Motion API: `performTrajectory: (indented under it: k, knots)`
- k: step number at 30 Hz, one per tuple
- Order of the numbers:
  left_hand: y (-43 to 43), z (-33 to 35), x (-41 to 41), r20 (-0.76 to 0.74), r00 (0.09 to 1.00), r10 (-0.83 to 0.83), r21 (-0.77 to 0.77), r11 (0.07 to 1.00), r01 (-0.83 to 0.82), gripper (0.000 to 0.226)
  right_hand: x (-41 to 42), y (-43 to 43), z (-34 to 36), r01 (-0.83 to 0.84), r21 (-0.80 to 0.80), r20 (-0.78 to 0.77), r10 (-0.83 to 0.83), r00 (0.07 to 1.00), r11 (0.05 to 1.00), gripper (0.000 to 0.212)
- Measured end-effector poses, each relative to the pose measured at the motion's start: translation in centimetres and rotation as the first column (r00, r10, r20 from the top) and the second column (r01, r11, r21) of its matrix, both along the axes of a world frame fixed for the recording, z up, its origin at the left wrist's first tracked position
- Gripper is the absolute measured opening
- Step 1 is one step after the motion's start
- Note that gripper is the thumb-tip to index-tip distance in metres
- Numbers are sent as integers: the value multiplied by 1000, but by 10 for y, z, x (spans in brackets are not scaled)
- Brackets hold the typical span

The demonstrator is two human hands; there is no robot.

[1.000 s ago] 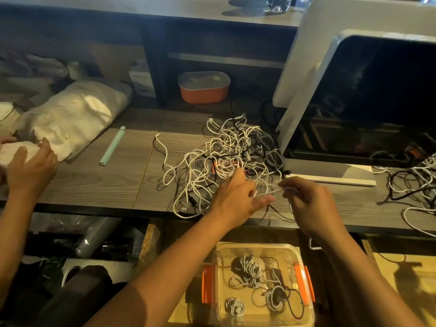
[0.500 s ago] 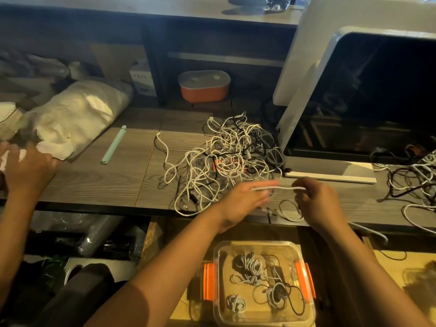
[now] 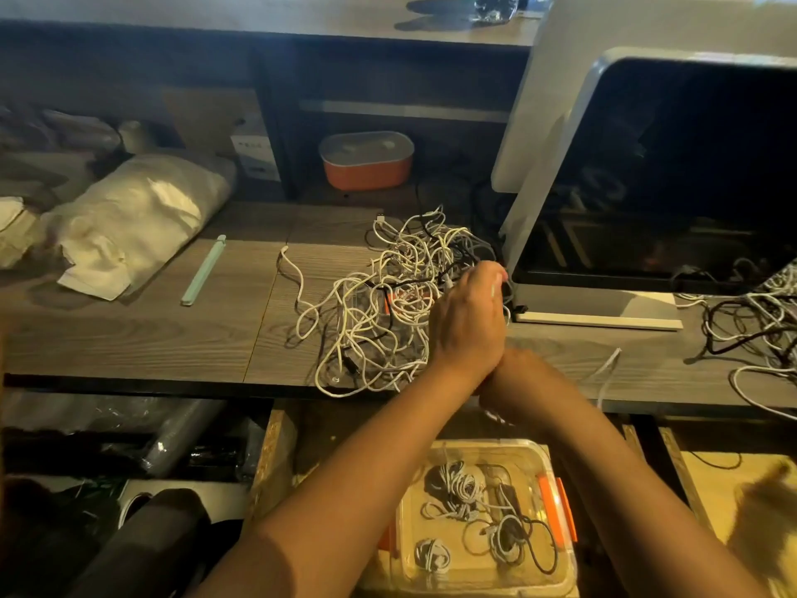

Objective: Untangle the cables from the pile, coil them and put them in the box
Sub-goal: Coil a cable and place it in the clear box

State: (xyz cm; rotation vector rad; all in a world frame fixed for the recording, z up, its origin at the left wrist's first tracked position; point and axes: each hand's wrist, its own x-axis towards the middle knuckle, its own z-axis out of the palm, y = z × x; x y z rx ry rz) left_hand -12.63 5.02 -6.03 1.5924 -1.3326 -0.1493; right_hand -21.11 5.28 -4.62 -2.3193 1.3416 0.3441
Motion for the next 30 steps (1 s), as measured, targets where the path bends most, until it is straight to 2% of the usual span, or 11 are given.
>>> performTrajectory:
  k: [2, 5, 9, 16, 18, 21, 23, 25, 27, 29, 30]
  knots:
    - [-2, -4, 4, 265, 964, -21, 60, 998, 6, 25, -4, 2, 4, 32, 16, -18, -32, 999, 999, 9]
    - [-8, -6, 30, 410, 912, -27, 331, 936, -121, 22, -17, 4, 10, 28, 30, -57, -27, 998, 999, 7]
    - [-6, -13, 63, 433, 897, -89, 487, 860, -150, 28, -38, -4, 18, 133, 61, 148, -141, 979, 989, 18]
    - [14, -34, 56, 393, 852, -347, 612, 790, 40, 108, -46, -21, 30, 324, 56, 488, -309, 816, 944, 17]
    - [16, -33, 55, 402, 823, -402, 650, 759, 53, 99, -51, -26, 31, 393, 84, 553, -371, 746, 916, 20]
    - [22, -33, 50, 467, 735, -492, 731, 683, -7, 37, -56, -35, 27, 444, 84, 597, -402, 694, 892, 22]
    - [25, -28, 48, 316, 798, -513, 794, 604, 74, 20, -56, -39, 21, 444, 75, 588, -399, 704, 893, 24]
    - [27, -23, 47, -137, 901, -412, 768, 531, 360, 32, -58, -40, 12, 470, 73, 577, -421, 700, 880, 25]
    - [30, -10, 43, -684, 690, -236, 480, 567, 670, 37, -58, -39, 4, 494, 63, 557, -441, 703, 867, 24]
    - [34, 4, 36, -889, 410, -203, 196, 642, 741, 39, -54, -36, -4, 464, 65, 517, -428, 741, 883, 24]
    - [34, 12, 32, -903, 351, -246, 105, 667, 737, 39, -49, -33, -6, 432, 70, 483, -409, 774, 899, 24]
